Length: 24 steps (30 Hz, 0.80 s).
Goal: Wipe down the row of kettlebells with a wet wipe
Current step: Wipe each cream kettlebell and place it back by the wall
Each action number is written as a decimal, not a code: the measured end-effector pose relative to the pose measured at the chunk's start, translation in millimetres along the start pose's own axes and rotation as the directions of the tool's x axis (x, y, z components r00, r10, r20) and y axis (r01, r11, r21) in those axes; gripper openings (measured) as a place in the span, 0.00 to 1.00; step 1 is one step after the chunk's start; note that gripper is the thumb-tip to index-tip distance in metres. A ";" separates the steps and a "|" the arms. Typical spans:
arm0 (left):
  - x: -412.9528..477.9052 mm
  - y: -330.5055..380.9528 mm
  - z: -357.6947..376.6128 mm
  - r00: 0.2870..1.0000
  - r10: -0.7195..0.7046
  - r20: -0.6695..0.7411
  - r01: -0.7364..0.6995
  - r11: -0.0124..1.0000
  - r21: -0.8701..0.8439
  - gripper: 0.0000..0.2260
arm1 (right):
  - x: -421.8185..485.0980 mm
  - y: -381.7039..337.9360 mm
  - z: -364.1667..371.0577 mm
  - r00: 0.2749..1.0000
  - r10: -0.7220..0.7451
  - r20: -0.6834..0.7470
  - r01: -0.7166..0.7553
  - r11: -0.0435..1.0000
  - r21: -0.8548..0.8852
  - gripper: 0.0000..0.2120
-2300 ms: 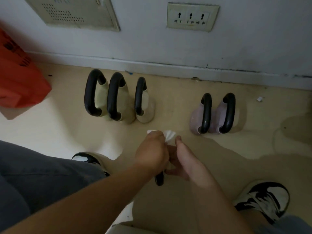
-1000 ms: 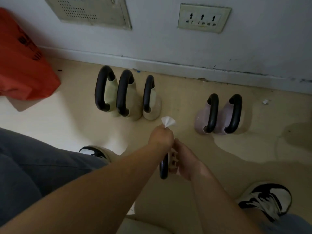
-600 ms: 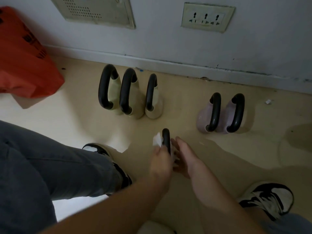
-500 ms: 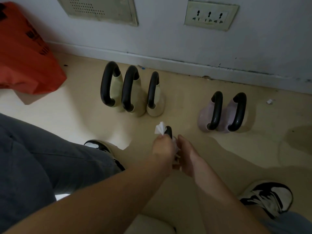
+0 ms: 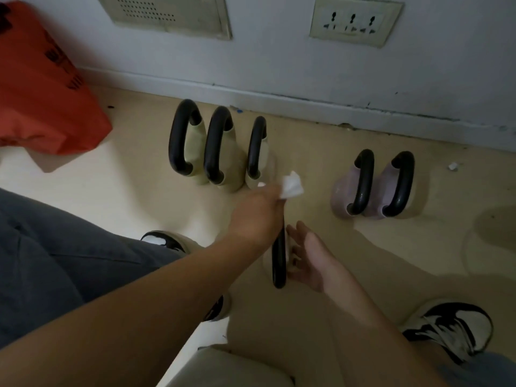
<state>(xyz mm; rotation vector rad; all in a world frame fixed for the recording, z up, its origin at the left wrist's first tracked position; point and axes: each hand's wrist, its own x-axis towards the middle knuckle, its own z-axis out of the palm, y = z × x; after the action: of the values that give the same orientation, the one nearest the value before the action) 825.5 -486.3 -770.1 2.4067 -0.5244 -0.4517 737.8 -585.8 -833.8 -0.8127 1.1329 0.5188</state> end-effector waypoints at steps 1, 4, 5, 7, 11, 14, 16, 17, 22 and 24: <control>-1.8 -1.1 7.0 0.989 0.102 0.108 -0.118 0.982 0.147 0.15 | 0.4 0.4 0.7 1.000 -0.006 0.004 0.006 1.000 0.011 0.22; -19.2 -17.6 29.0 0.869 0.367 0.331 -0.490 0.732 0.473 0.14 | 7.9 1.6 -1.1 1.000 0.009 0.008 -0.009 0.999 0.052 0.28; -20.0 -26.8 30.2 0.830 0.425 0.360 -0.554 0.694 0.460 0.12 | 9.3 1.3 -2.1 1.000 0.018 0.008 -0.018 0.998 0.060 0.29; -7.6 -36.1 25.9 0.810 0.432 0.397 -0.568 0.747 0.346 0.11 | 12.8 0.6 -4.5 1.000 0.030 0.003 -0.030 0.997 0.074 0.28; 43.6 -10.9 22.7 0.819 -0.008 0.574 -0.276 0.871 0.406 0.13 | 14.4 -1.4 -4.7 0.997 0.073 0.014 -0.074 0.993 0.089 0.31; 52.8 4.6 31.2 0.804 -0.109 0.585 -0.229 0.851 0.472 0.14 | 12.8 -2.4 -3.8 0.996 0.083 -0.013 -0.081 0.993 0.087 0.32; 31.2 3.1 25.0 0.825 0.008 0.565 -0.376 0.753 0.539 0.12 | 11.7 -3.3 -3.6 0.997 0.074 -0.011 -0.073 0.994 0.083 0.35; 13.2 -1.3 20.8 0.816 0.137 0.561 -0.492 0.676 0.549 0.11 | 10.5 -3.8 -2.4 0.997 0.074 -0.003 -0.073 0.993 0.094 0.36; -32.5 -33.4 3.0 0.472 0.461 0.752 -0.872 0.369 0.321 0.16 | 12.8 -6.6 -3.6 0.997 0.075 0.035 -0.080 0.981 0.177 0.36; -23.7 -22.8 6.3 0.654 0.459 0.601 -0.753 0.470 0.460 0.18 | 10.0 -3.9 -3.3 0.999 0.045 0.006 -0.045 0.988 0.149 0.35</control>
<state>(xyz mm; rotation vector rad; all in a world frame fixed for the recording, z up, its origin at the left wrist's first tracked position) 808.1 -461.8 -784.9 2.4901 -2.0214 -0.4557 742.3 -591.2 -842.6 -0.6579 1.1748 0.4665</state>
